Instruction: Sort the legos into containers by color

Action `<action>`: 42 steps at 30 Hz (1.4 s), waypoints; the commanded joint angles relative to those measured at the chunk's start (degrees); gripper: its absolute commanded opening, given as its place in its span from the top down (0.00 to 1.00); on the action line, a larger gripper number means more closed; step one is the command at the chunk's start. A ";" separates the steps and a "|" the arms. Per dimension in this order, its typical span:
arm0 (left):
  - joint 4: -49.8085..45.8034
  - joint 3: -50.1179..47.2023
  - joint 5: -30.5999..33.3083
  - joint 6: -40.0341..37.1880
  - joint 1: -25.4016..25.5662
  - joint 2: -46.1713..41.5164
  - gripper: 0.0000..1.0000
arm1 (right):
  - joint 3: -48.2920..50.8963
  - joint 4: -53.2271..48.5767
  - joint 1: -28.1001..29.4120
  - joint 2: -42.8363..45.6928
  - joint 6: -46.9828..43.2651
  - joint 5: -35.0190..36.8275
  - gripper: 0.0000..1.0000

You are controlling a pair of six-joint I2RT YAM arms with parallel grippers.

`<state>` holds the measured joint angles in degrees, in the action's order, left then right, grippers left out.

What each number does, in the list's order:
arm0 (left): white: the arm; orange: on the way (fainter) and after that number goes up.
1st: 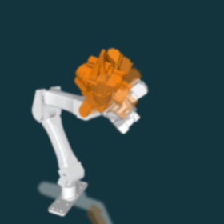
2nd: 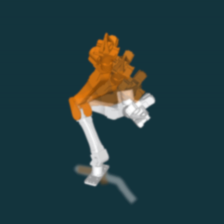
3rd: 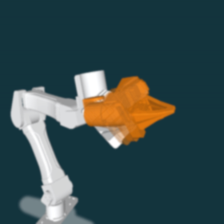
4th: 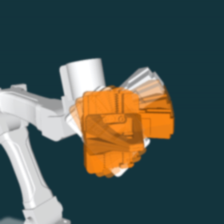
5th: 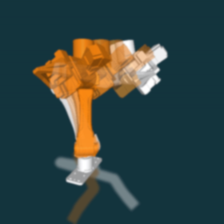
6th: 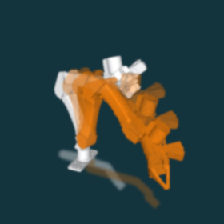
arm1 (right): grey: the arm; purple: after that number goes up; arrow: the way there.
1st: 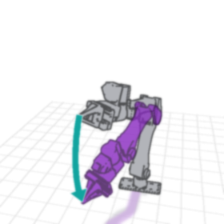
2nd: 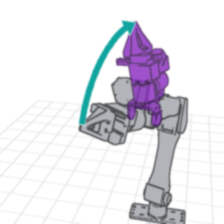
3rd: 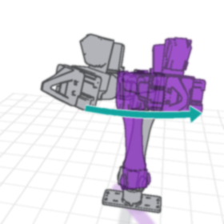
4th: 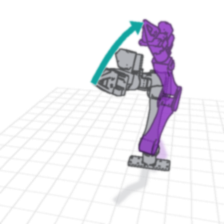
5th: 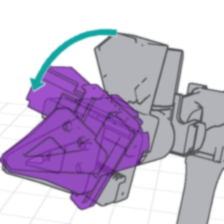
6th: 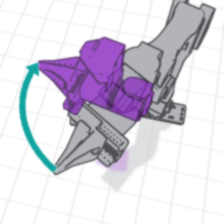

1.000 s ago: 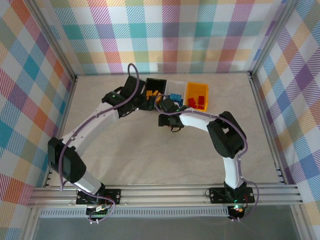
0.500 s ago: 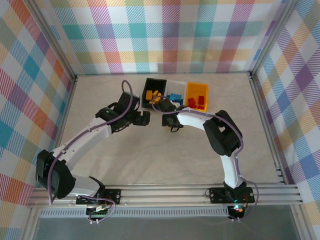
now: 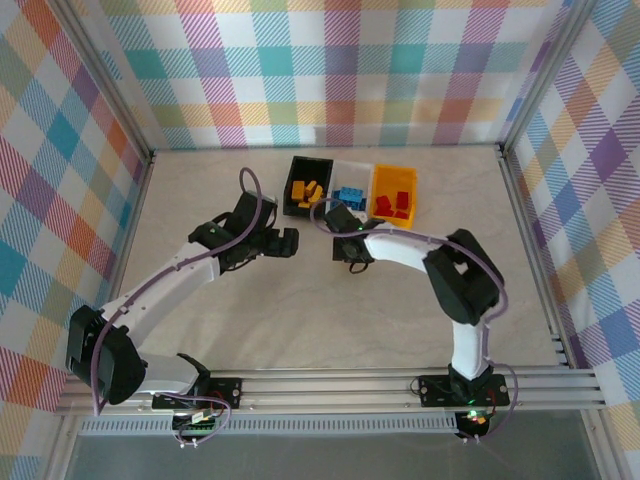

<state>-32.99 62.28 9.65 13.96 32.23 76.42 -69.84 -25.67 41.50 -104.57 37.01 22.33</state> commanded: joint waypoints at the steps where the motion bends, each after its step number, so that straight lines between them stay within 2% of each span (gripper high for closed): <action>1: 2.05 -2.00 -1.33 1.89 0.83 0.17 0.00 | 0.91 -1.58 -0.73 8.09 -2.70 3.12 0.44; 7: 6.37 -2.25 -1.90 4.49 6.16 6.28 0.00 | -1.97 -1.33 -10.19 10.55 -8.62 0.00 0.42; 15: 11.68 3.33 -3.87 5.04 9.52 18.92 0.01 | -14.27 -0.15 -20.95 -1.69 -14.08 -6.02 0.42; 23: 14.31 10.09 -4.32 3.76 10.36 29.12 0.04 | -22.04 0.67 -25.06 -10.99 -14.92 -10.13 0.41; 26: 14.70 12.72 -4.61 2.97 10.39 32.31 0.04 | -23.38 0.67 -25.43 -12.16 -15.78 -11.22 0.31; 29: 14.82 15.35 -4.38 2.05 10.35 35.22 0.05 | -21.83 1.54 -25.40 -10.40 -15.92 -12.31 0.22; 42: 20.41 24.28 -4.57 -0.77 10.31 45.93 0.07 | 1.86 7.58 -25.32 11.75 -10.78 -19.56 0.17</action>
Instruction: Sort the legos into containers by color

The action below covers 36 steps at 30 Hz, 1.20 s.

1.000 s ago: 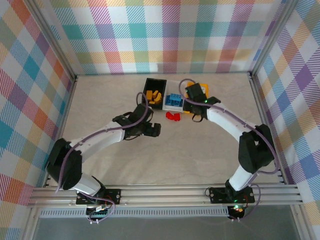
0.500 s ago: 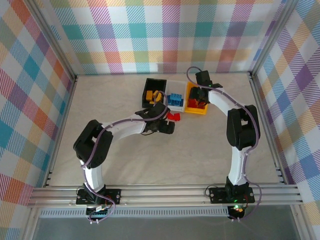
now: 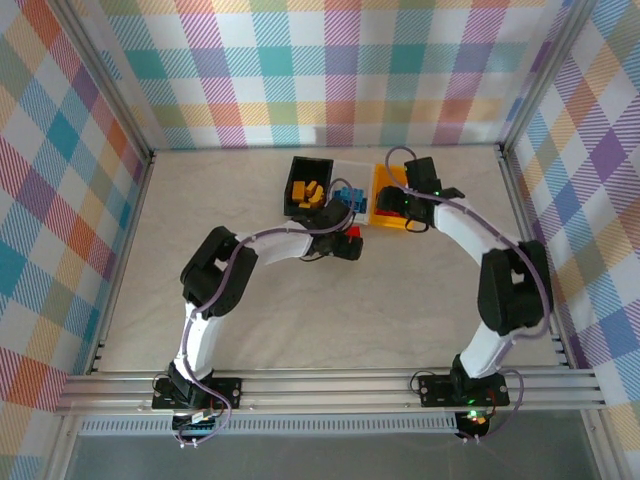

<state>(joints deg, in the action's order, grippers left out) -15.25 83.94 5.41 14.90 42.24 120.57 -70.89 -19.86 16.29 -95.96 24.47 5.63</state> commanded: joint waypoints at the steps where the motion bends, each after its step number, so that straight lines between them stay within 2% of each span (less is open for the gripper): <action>1: 2.76 3.48 -0.32 -2.09 0.28 2.54 0.07 | 4.11 1.82 -0.11 4.39 1.86 -3.27 0.17; 7: 4.05 6.65 -0.03 -4.65 0.25 5.71 0.07 | 9.52 0.91 -0.17 9.92 1.22 -3.86 0.17; 13: 6.83 6.06 -4.04 -6.12 1.40 6.60 0.08 | 11.59 0.65 -0.13 11.32 0.76 -4.15 0.17; 17: 9.54 4.64 -9.07 -6.64 4.26 7.08 0.08 | 13.14 0.61 -0.23 12.47 0.97 -4.31 0.17; 21: 11.24 4.36 -12.60 -7.19 9.27 8.47 0.08 | 15.56 0.76 -2.05 15.06 2.26 -6.11 0.17; 23: 11.73 3.78 -13.38 -6.49 11.57 8.89 0.08 | 17.26 1.08 -4.21 16.93 3.72 -8.55 0.17; 27: 14.19 -0.61 -14.10 -3.05 14.57 6.80 0.08 | 19.51 -0.21 -6.41 20.62 3.42 -8.52 0.15; 30: 14.34 -5.79 -12.31 -0.23 14.89 1.81 0.08 | 19.62 -3.12 -7.43 21.43 2.83 -8.87 0.15; 36: 6.53 -14.08 -0.61 0.23 13.83 -12.85 0.06 | 17.46 -10.41 -7.33 18.36 1.53 -11.25 0.18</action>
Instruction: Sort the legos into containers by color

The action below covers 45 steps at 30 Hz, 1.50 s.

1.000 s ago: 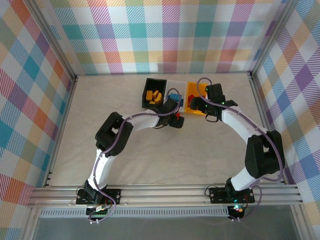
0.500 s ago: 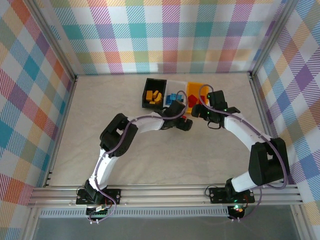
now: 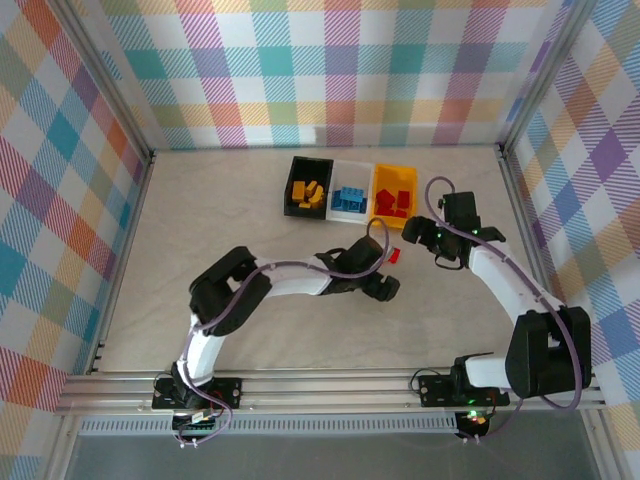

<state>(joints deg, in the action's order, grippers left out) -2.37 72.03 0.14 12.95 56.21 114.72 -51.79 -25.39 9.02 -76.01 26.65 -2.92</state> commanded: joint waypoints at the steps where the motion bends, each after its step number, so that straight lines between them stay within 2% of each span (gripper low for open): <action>1: -8.11 -3.32 6.24 2.70 -0.87 -9.13 0.06 | -1.60 -5.07 0.17 -2.42 -0.86 -3.41 0.19; 5: -8.59 -10.26 7.48 4.68 -3.76 -17.50 0.06 | -2.13 -5.55 3.01 -6.52 -1.34 -3.10 0.22; 9: -11.17 -13.07 10.04 4.39 -4.83 -22.35 0.06 | -3.88 -3.90 5.01 -12.14 -1.08 -1.98 0.25; 17: -11.96 -16.35 10.94 4.76 -5.31 -26.21 0.06 | -10.49 -4.71 6.76 -21.23 -1.32 2.71 0.32; 22: -11.91 -18.69 10.95 4.72 -6.19 -28.42 0.05 | -10.61 -4.77 7.11 -22.26 -0.86 4.62 0.38; 27: -11.43 -20.31 10.57 4.88 -6.88 -29.46 0.05 | -10.76 -4.29 8.09 -23.44 -0.90 4.68 0.40; 32: -11.60 -20.96 10.53 4.89 -7.38 -29.97 0.05 | -13.73 -4.07 11.00 -27.09 -0.66 4.96 0.37; 35: -11.84 -21.96 10.82 5.13 -7.70 -30.81 0.05 | -14.83 -3.07 11.98 -28.96 -0.08 4.11 0.24; 38: -11.67 -23.13 10.70 5.74 -8.25 -31.69 0.05 | -14.18 -1.61 12.19 -28.84 0.41 3.51 0.16; 42: -10.91 -24.17 9.89 6.37 -8.80 -32.12 0.05 | -13.28 -2.54 12.16 -28.01 -0.09 5.73 0.15; 45: -10.72 -23.94 9.53 6.36 -8.88 -31.92 0.05 | -12.64 -2.63 11.92 -27.63 -0.11 6.96 0.19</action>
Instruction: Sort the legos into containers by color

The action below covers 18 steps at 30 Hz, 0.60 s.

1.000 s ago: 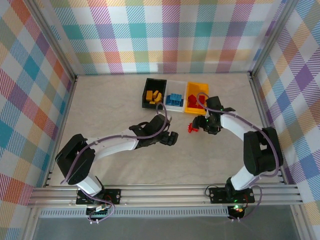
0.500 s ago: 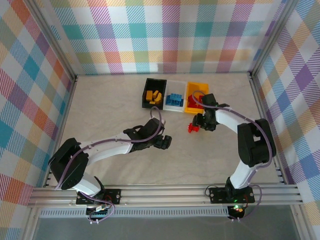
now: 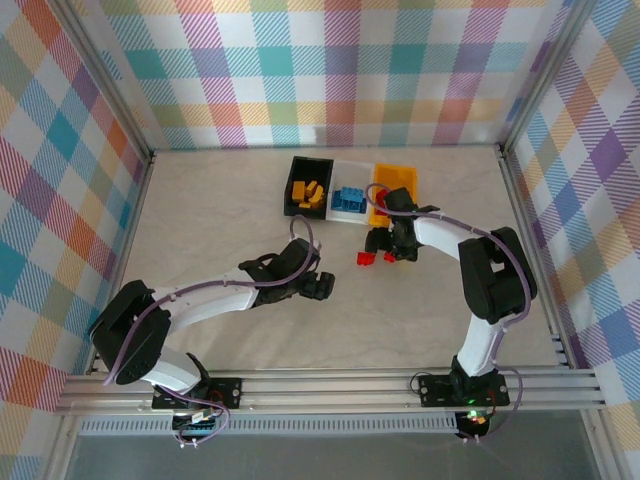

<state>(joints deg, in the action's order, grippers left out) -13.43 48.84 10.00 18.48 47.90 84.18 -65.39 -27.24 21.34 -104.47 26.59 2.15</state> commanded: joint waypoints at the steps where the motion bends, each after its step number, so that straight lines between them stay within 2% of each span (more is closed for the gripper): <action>1: 0.34 -0.71 -0.38 0.86 -0.60 -1.22 0.05 | 1.12 -0.56 -0.50 0.92 -0.05 2.05 0.21; 10: -0.10 -1.83 0.01 0.90 -0.70 -2.28 0.05 | -2.40 -1.75 -0.78 -2.26 -0.84 5.18 0.48; 13: -0.15 -2.41 0.29 0.95 -0.94 -3.08 0.05 | -2.95 -1.97 -0.79 -3.11 -0.75 5.06 0.50; 18: -0.19 -2.94 0.27 1.07 -1.22 -3.52 0.05 | -1.99 -2.18 -0.80 -1.96 -0.75 6.17 0.60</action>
<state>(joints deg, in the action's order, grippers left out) -13.43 46.54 10.00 18.70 47.53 82.06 -67.20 -28.18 20.69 -106.87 26.13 7.18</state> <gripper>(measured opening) 0.945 0.404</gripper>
